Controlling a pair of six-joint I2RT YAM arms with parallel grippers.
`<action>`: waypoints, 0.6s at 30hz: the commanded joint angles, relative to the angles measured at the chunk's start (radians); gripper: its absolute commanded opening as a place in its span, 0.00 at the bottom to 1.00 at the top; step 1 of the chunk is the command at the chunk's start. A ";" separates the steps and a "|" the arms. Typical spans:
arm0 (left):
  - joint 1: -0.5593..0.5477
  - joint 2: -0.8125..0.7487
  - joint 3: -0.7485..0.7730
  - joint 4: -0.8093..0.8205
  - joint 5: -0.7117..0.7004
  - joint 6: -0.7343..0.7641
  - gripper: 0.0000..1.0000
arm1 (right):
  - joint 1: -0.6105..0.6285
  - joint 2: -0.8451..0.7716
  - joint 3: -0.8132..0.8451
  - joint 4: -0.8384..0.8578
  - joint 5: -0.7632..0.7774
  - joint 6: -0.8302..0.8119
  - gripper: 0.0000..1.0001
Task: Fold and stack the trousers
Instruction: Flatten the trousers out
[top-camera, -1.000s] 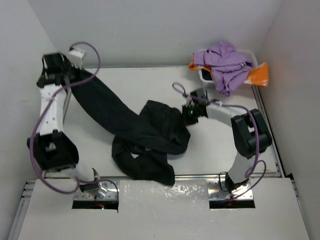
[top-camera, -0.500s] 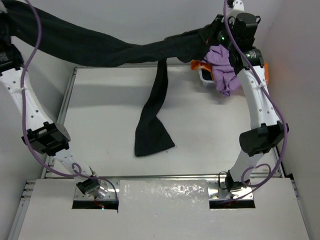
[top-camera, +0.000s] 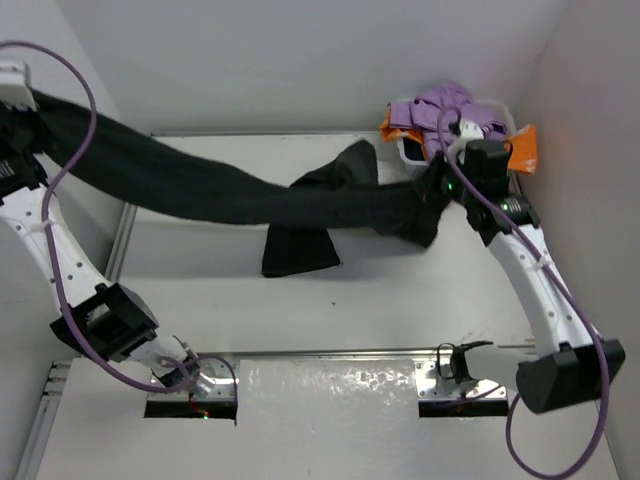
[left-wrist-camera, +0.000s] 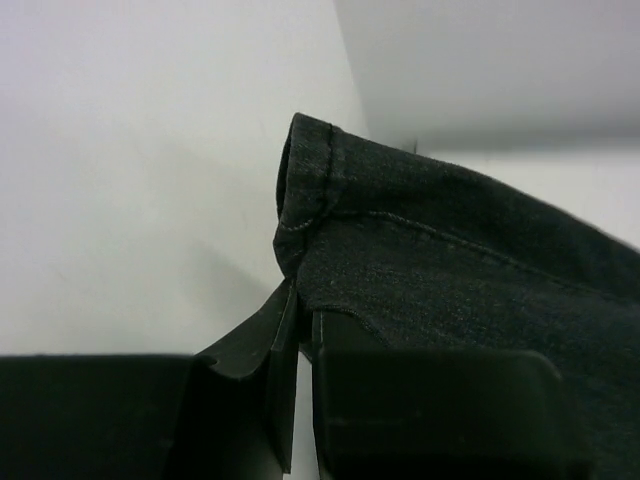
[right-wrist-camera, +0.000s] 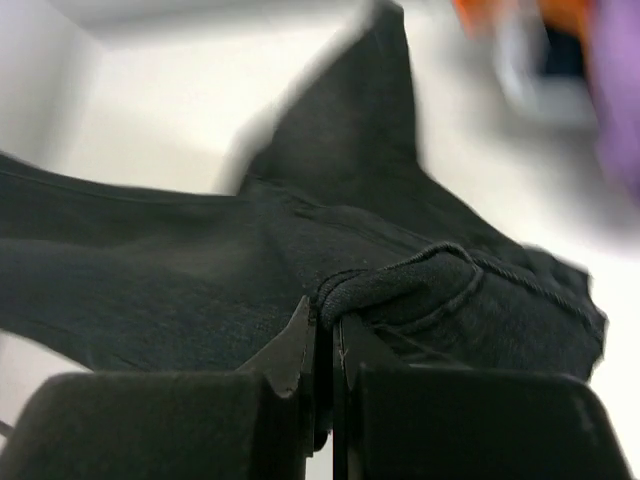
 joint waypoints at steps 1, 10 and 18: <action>0.039 -0.044 -0.124 -0.210 -0.052 0.224 0.00 | -0.006 -0.136 -0.078 -0.187 0.179 -0.104 0.00; 0.047 -0.164 -0.518 -0.494 -0.245 0.621 0.00 | -0.008 -0.337 -0.448 -0.505 0.273 -0.004 0.00; 0.047 -0.195 -0.791 -0.565 -0.331 0.744 0.02 | -0.140 -0.442 -0.660 -0.479 0.371 0.082 0.12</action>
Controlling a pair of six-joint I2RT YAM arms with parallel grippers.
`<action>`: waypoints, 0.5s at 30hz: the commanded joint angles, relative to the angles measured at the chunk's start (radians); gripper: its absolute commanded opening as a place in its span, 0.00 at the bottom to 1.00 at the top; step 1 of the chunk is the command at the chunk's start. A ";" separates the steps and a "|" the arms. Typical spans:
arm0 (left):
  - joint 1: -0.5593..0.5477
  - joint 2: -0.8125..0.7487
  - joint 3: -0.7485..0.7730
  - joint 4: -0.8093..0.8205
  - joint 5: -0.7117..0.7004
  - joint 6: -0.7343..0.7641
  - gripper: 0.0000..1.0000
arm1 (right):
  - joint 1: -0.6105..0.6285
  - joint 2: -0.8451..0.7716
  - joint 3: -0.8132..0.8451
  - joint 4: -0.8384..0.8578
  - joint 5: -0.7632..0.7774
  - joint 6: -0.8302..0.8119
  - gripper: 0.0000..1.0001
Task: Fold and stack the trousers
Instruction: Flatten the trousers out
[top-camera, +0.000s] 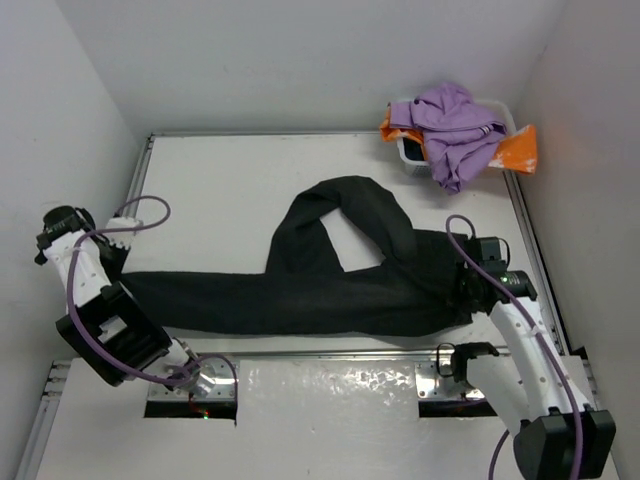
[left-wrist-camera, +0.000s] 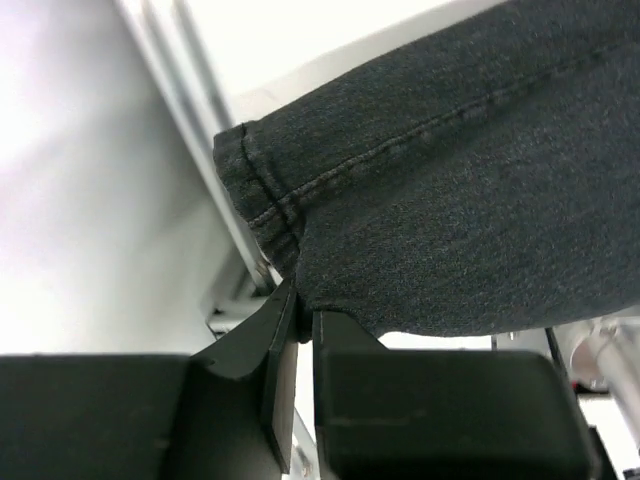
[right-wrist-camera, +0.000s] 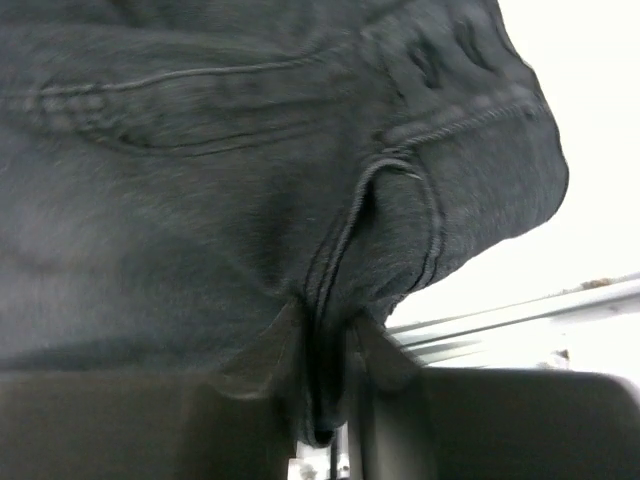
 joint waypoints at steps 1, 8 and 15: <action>0.012 -0.041 -0.056 0.003 -0.080 0.100 0.06 | -0.055 -0.023 -0.010 0.035 0.075 0.040 0.22; 0.013 -0.036 -0.118 0.026 -0.279 0.167 0.41 | -0.139 -0.005 0.076 -0.034 0.207 0.126 0.81; -0.345 0.083 0.413 0.002 0.032 -0.225 0.56 | -0.139 0.152 0.297 0.253 0.001 -0.136 0.48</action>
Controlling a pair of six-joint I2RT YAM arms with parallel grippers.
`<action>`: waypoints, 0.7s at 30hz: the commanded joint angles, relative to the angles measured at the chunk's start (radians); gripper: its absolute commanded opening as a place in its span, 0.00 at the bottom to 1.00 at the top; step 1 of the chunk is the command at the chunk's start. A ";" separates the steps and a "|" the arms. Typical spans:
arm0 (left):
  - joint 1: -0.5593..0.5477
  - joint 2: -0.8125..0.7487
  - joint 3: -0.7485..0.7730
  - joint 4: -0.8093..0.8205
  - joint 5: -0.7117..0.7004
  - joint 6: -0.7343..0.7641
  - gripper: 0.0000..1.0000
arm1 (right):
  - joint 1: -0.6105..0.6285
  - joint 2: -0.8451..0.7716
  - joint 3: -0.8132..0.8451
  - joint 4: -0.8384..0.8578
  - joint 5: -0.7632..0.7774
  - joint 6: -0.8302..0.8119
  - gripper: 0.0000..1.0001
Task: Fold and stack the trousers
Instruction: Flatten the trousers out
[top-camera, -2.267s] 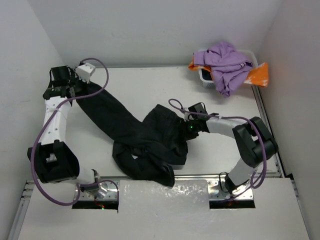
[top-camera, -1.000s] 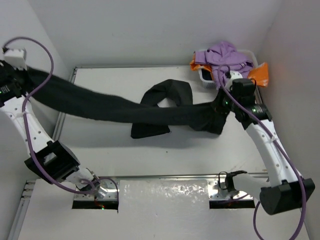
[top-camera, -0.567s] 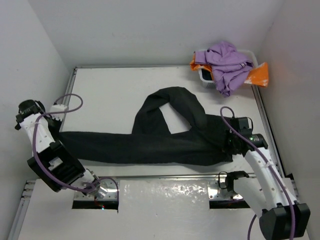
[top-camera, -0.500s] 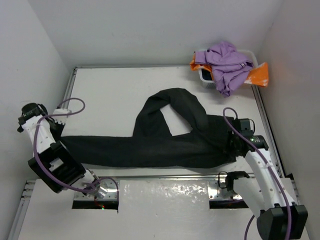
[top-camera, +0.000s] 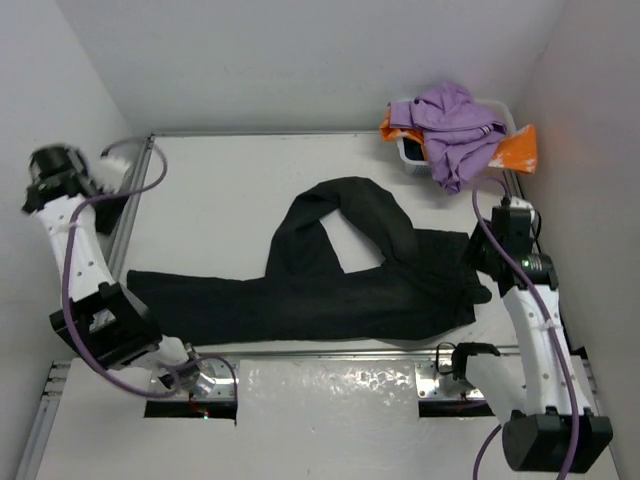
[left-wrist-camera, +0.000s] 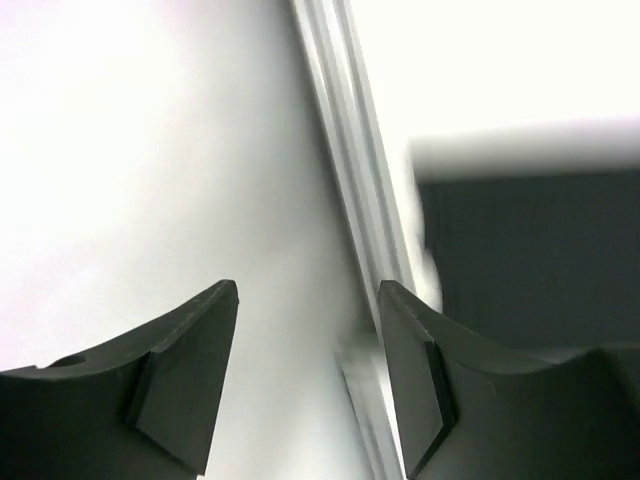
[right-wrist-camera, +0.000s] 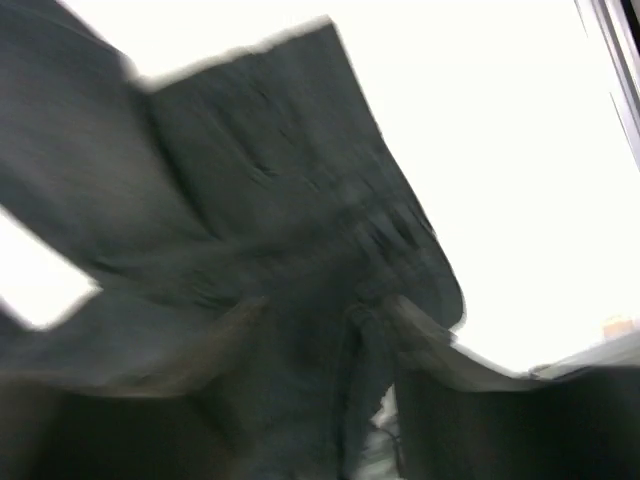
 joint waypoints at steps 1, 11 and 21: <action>-0.396 0.040 0.124 0.046 0.104 -0.280 0.56 | -0.001 0.160 0.123 0.151 -0.109 -0.114 0.36; -0.766 0.386 0.148 0.203 0.403 -0.618 0.86 | -0.027 0.559 0.141 0.425 -0.184 -0.120 0.61; -0.952 0.504 -0.070 0.287 0.261 -0.651 0.89 | -0.070 0.854 0.261 0.447 -0.140 -0.158 0.70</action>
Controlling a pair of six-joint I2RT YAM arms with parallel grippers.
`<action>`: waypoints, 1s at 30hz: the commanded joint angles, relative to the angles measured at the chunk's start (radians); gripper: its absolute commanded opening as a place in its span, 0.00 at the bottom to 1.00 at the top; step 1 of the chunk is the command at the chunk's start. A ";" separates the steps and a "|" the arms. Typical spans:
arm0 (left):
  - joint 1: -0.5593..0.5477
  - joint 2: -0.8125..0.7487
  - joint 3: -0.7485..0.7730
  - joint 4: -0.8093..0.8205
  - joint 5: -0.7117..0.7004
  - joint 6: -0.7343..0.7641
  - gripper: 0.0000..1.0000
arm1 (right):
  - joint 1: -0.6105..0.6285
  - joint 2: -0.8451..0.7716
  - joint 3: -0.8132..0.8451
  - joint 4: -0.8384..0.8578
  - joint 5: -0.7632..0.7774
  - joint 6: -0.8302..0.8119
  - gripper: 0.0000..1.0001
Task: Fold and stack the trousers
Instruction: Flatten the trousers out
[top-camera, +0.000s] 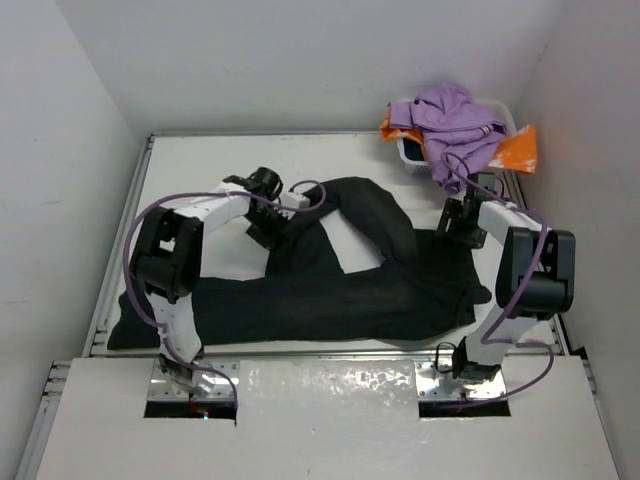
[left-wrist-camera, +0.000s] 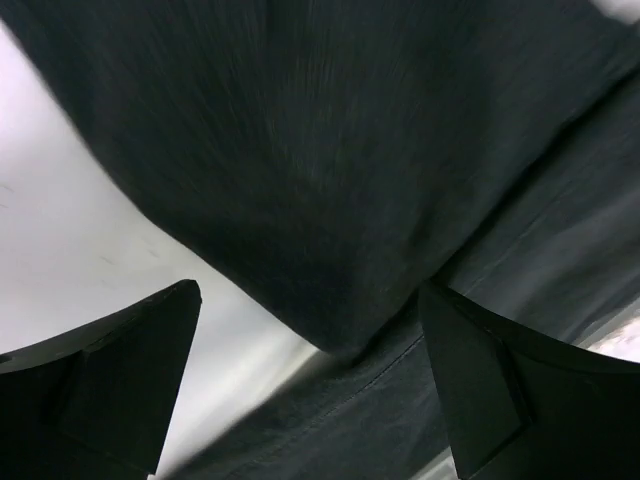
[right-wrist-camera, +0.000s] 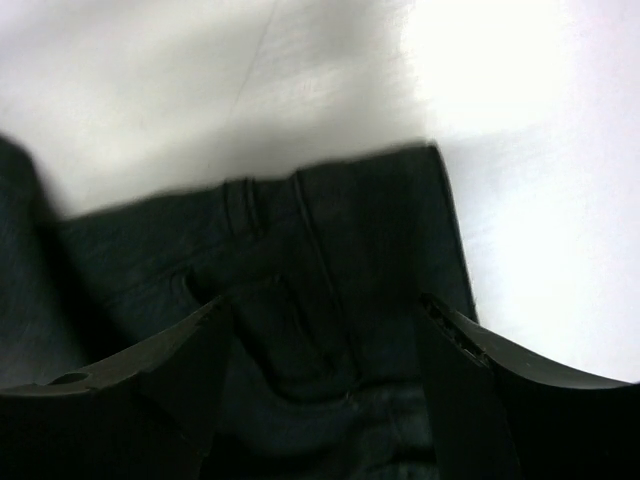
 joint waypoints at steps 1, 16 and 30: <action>0.005 0.045 -0.071 0.051 -0.076 -0.041 0.89 | -0.002 0.031 0.089 0.037 0.054 -0.045 0.70; -0.041 0.200 0.018 -0.001 0.089 -0.078 0.00 | -0.004 0.217 0.111 0.074 0.057 0.002 0.38; 0.116 -0.027 0.440 0.389 -0.879 0.481 0.00 | -0.048 -0.020 0.053 0.214 -0.037 0.039 0.00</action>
